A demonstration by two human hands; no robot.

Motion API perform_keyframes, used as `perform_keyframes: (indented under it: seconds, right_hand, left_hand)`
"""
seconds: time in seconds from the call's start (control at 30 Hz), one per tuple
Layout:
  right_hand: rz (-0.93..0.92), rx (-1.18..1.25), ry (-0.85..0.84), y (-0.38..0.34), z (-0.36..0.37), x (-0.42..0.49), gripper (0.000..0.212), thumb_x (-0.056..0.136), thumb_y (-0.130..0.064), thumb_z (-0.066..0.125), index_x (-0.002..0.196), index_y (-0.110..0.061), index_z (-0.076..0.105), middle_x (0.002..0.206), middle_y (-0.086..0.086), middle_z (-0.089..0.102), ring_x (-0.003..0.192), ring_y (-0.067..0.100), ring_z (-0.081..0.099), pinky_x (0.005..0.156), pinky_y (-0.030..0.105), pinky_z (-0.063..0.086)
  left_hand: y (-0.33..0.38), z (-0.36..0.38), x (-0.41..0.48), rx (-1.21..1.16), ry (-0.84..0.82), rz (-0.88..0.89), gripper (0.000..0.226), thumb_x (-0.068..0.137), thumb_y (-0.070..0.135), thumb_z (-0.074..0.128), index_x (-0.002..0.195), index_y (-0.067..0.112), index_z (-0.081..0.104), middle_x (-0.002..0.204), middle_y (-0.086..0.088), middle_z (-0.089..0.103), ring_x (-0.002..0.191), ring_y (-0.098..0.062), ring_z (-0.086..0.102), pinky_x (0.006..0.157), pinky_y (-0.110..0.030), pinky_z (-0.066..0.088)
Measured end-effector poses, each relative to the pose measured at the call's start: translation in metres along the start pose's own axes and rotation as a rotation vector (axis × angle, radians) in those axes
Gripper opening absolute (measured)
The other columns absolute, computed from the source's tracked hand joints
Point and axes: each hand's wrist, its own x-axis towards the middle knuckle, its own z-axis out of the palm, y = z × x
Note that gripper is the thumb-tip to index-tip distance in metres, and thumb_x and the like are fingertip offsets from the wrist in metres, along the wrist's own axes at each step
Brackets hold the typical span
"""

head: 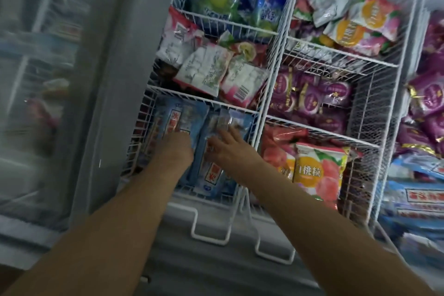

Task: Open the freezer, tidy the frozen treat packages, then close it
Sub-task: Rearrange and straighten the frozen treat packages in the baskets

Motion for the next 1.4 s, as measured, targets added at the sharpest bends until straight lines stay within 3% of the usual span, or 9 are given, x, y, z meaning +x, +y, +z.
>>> perform_keyframes:
  seconds: [0.13,0.2,0.33,0.43,0.67,0.87,1.0,1.23,1.4]
  right_hand:
    - [-0.025,0.040,0.088,0.003,0.008,-0.011,0.055,0.093,-0.015,0.056,0.145,-0.022,0.043,0.157,0.015,0.021,0.146,0.041,0.007,0.117,0.057,0.003]
    - [0.000,0.093,0.220,0.010,0.005,-0.028,0.063,0.086,-0.013,0.063,0.145,-0.018,0.041,0.155,0.017,0.027,0.146,0.039,0.013,0.118,0.055,0.007]
    - [0.259,0.272,0.403,0.034,0.005,-0.091,0.061,0.085,-0.014,0.063,0.143,-0.011,0.043,0.145,0.018,0.041,0.138,0.038,0.031,0.116,0.053,0.026]
    - [0.435,0.383,0.404,0.062,0.015,-0.158,0.052,0.087,-0.015,0.061,0.137,-0.007,0.049,0.136,0.017,0.050,0.124,0.037,0.044,0.104,0.047,0.038]
    - [0.794,0.399,0.258,0.127,0.072,-0.314,0.048,0.092,-0.018,0.054,0.139,-0.012,0.045,0.138,0.011,0.043,0.126,0.032,0.038,0.102,0.046,0.038]
    - [0.835,0.304,0.174,0.180,0.126,-0.375,0.057,0.091,-0.016,0.052,0.146,-0.020,0.036,0.146,0.005,0.039,0.133,0.029,0.034,0.105,0.048,0.036]
    - [0.794,0.320,0.101,0.197,0.151,-0.376,0.050,0.091,-0.018,0.052,0.140,-0.020,0.044,0.140,0.004,0.044,0.136,0.027,0.034,0.110,0.061,0.026]
    - [0.884,0.321,0.133,0.191,0.161,-0.385,0.042,0.092,-0.024,0.051,0.133,-0.031,0.053,0.129,-0.002,0.050,0.126,0.026,0.041,0.101,0.072,0.025]
    - [0.883,0.294,0.104,0.189,0.159,-0.393,0.051,0.085,-0.019,0.066,0.132,-0.032,0.052,0.127,-0.003,0.052,0.121,0.025,0.043,0.099,0.070,0.028]
  left_hand:
    - [0.010,-0.012,-0.007,0.055,0.011,0.057,0.030,0.095,0.035,0.053,0.076,0.012,0.058,0.075,-0.008,0.058,0.065,-0.023,0.057,0.053,-0.031,0.044]
    - [0.016,-0.021,-0.021,0.069,0.133,0.078,0.039,0.094,0.048,0.052,0.081,0.011,0.057,0.080,-0.009,0.059,0.069,-0.025,0.058,0.052,-0.030,0.041]
    - [0.055,-0.024,-0.057,-0.130,0.358,0.399,0.041,0.094,0.044,0.054,0.117,0.010,0.057,0.106,-0.011,0.057,0.098,-0.028,0.053,0.080,-0.042,0.047]
    - [0.116,-0.010,-0.078,-0.239,0.345,0.647,0.036,0.093,0.035,0.058,0.119,0.010,0.058,0.108,-0.009,0.056,0.102,-0.027,0.052,0.087,-0.042,0.046]
    - [0.278,0.045,-0.123,-0.142,0.371,1.101,0.024,0.088,0.017,0.065,0.110,0.006,0.063,0.099,-0.007,0.060,0.095,-0.026,0.057,0.075,-0.040,0.053]
    - [0.409,0.076,-0.120,-0.083,0.345,1.206,0.029,0.092,0.006,0.057,0.121,0.002,0.058,0.116,-0.011,0.056,0.111,-0.028,0.052,0.086,-0.045,0.049]
    - [0.481,0.097,-0.106,0.194,0.380,1.193,0.037,0.091,0.005,0.055,0.128,0.003,0.052,0.125,-0.012,0.051,0.115,-0.028,0.048,0.087,-0.043,0.050]
    - [0.524,0.106,-0.102,0.649,0.563,1.202,0.035,0.092,0.007,0.041,0.125,0.001,0.048,0.118,-0.016,0.050,0.110,-0.033,0.048,0.074,-0.040,0.050]
    - [0.526,0.105,-0.114,0.740,0.490,1.192,0.027,0.090,0.003,0.048,0.116,0.000,0.055,0.115,-0.017,0.055,0.110,-0.033,0.051,0.077,-0.041,0.050]
